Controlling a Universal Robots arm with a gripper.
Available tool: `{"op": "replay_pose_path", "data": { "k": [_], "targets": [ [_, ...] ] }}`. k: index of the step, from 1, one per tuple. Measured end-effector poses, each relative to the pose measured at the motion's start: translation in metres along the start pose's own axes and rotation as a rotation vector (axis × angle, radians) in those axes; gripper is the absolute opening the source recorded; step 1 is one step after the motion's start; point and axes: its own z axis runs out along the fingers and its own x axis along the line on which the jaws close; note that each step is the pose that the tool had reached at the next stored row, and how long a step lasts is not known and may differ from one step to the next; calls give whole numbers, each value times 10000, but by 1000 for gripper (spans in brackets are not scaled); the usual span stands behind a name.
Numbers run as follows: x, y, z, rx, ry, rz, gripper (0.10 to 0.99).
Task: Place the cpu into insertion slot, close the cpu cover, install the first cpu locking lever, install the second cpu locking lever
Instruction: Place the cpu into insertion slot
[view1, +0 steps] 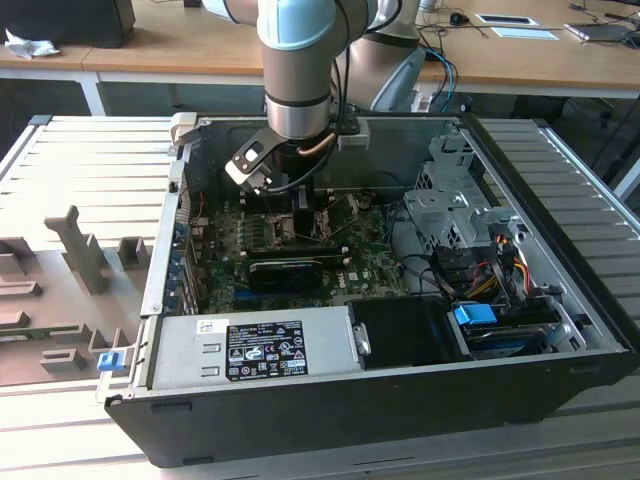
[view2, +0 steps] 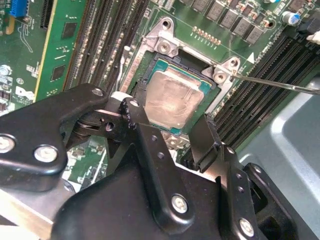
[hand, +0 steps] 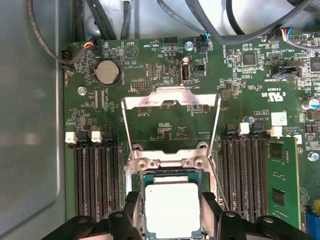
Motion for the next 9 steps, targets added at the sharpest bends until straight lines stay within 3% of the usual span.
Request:
{"op": "replay_pose_path", "data": {
  "k": [6,9],
  "targets": [
    [1,4,-60,0,-1,1,604],
    [2,5,-78,1,-3,2,525]
  ]
}}
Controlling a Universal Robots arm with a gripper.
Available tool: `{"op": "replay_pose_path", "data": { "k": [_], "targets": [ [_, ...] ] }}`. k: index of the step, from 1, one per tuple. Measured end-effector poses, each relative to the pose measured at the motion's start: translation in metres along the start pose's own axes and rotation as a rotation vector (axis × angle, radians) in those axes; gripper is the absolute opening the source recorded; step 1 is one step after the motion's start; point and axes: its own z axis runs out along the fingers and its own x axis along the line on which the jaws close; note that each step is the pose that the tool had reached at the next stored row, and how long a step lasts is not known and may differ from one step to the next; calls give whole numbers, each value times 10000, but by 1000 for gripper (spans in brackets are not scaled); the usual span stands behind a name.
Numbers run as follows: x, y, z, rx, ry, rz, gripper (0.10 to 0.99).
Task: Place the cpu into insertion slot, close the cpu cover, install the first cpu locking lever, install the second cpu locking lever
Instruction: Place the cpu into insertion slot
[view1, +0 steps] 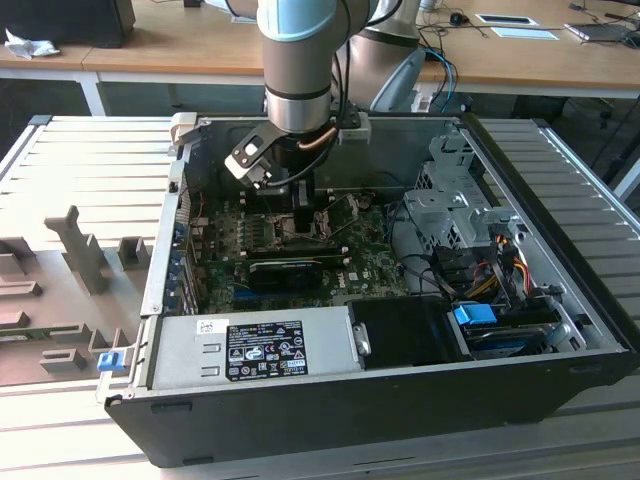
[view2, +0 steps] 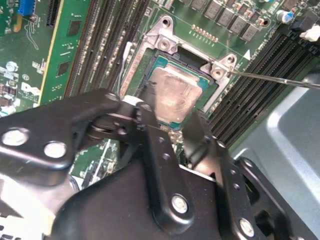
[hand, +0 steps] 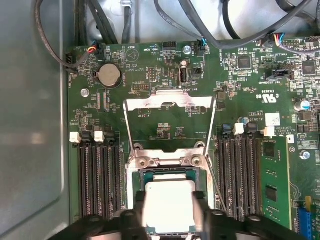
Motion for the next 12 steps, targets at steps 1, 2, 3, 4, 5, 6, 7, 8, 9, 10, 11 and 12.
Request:
{"op": "replay_pose_path", "data": {
  "k": [1,2,3,4,5,6,7,8,9,10,11,12],
  "targets": [
    [0,1,-4,-2,-1,-1,459],
    [1,1,-7,-2,-3,-2,400],
    [0,1,-12,-1,-7,-2,341],
    [0,1,-19,0,-10,-1,220],
    [0,1,-24,-1,-10,-1,157],
    [0,2,-28,-1,-11,-1,157],
    [1,2,-34,0,-13,-2,157],
    [1,3,-40,-1,-12,-1,106],
    [1,3,-48,-1,-13,-1,106],
    [1,3,-54,-1,-12,-1,106],
    [1,4,-59,-1,-12,-1,106],
    [1,4,-63,-2,-13,-2,106]
  ]
}}
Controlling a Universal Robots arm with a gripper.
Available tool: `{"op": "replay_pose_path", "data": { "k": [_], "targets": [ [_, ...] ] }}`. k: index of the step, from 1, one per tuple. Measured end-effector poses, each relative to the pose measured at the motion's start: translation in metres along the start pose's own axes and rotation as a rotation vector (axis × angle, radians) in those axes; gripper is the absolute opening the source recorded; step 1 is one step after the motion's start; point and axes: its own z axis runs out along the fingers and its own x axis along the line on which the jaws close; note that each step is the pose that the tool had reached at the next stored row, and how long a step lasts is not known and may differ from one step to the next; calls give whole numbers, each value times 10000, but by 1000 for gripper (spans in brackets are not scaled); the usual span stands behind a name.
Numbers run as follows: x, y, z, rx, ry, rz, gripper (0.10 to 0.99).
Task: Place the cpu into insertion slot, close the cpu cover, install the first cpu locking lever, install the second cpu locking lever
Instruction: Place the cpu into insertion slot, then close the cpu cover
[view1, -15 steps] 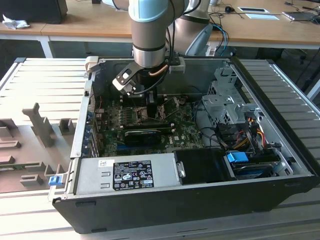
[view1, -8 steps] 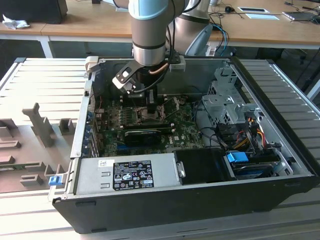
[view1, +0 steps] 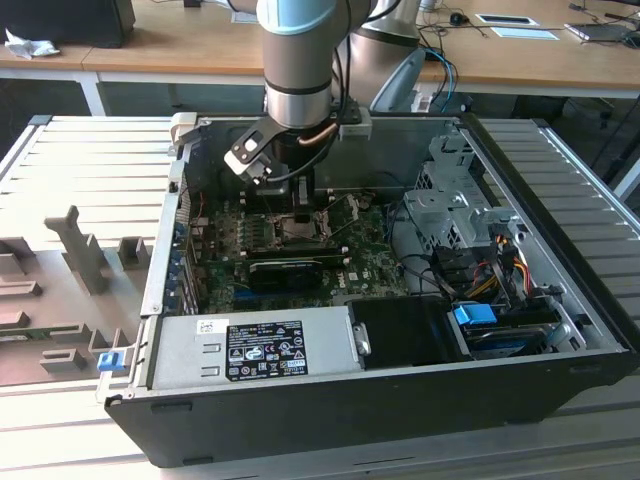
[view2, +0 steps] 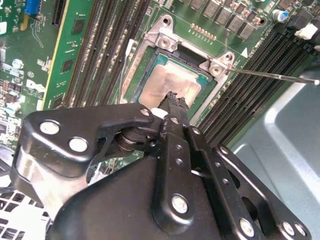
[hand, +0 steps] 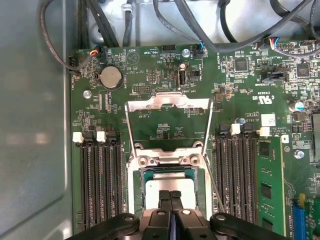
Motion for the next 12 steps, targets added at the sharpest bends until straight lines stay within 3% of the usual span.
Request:
{"op": "replay_pose_path", "data": {
  "k": [8,12],
  "targets": [
    [1,4,-52,2,-5,2,106],
    [2,56,-50,10,-30,-1,106]
  ]
}}
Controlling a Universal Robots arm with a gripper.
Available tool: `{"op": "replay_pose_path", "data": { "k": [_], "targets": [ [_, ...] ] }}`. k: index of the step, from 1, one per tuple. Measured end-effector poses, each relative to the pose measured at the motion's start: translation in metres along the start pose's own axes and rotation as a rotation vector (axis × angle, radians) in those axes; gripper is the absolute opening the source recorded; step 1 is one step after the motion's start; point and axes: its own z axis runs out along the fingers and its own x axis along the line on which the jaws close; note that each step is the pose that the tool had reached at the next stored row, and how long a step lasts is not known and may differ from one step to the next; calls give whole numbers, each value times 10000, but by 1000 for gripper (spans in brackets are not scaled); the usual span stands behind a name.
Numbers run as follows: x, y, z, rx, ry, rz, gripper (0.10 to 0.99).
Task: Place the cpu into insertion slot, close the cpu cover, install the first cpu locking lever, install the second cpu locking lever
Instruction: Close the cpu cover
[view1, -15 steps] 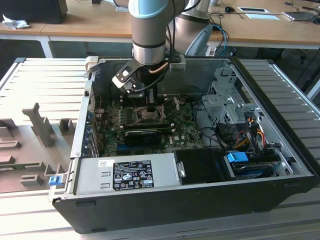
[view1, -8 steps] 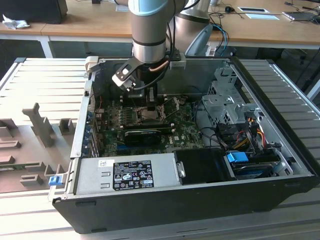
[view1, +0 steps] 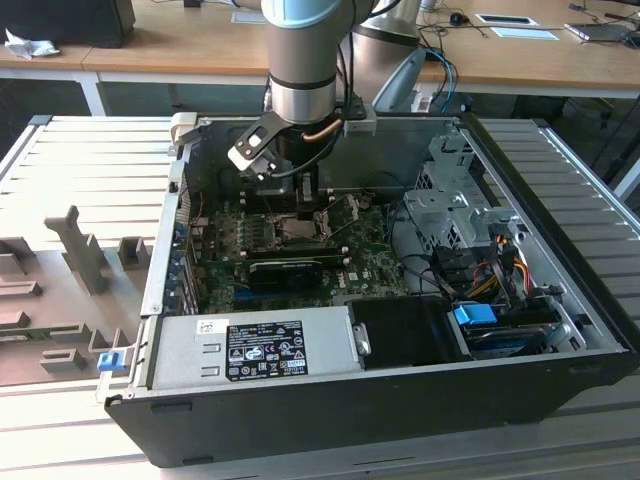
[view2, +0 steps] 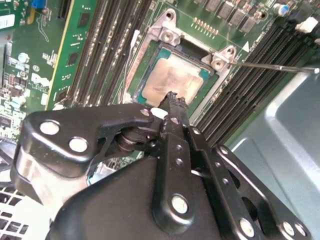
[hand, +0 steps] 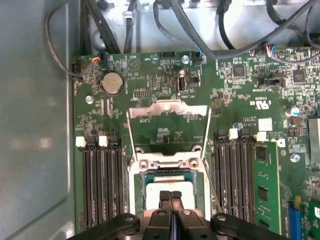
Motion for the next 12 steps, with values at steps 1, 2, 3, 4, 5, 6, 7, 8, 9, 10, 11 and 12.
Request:
{"op": "replay_pose_path", "data": {
  "k": [1,2,3,4,5,6,7,8,9,10,11,12],
  "targets": [
    [0,11,1,2,1,-1,106],
    [0,13,1,4,6,0,106],
    [0,13,-7,6,6,1,106],
    [1,14,-18,6,9,1,106],
    [1,15,-34,5,10,1,106],
    [2,15,-47,5,9,1,106],
    [2,16,-57,5,11,1,106],
    [2,17,-63,4,10,1,106],
    [2,17,-78,5,11,1,106],
    [2,18,-89,5,10,1,106],
    [2,18,-94,6,9,1,106],
    [2,19,-101,5,10,1,106]
  ]
}}
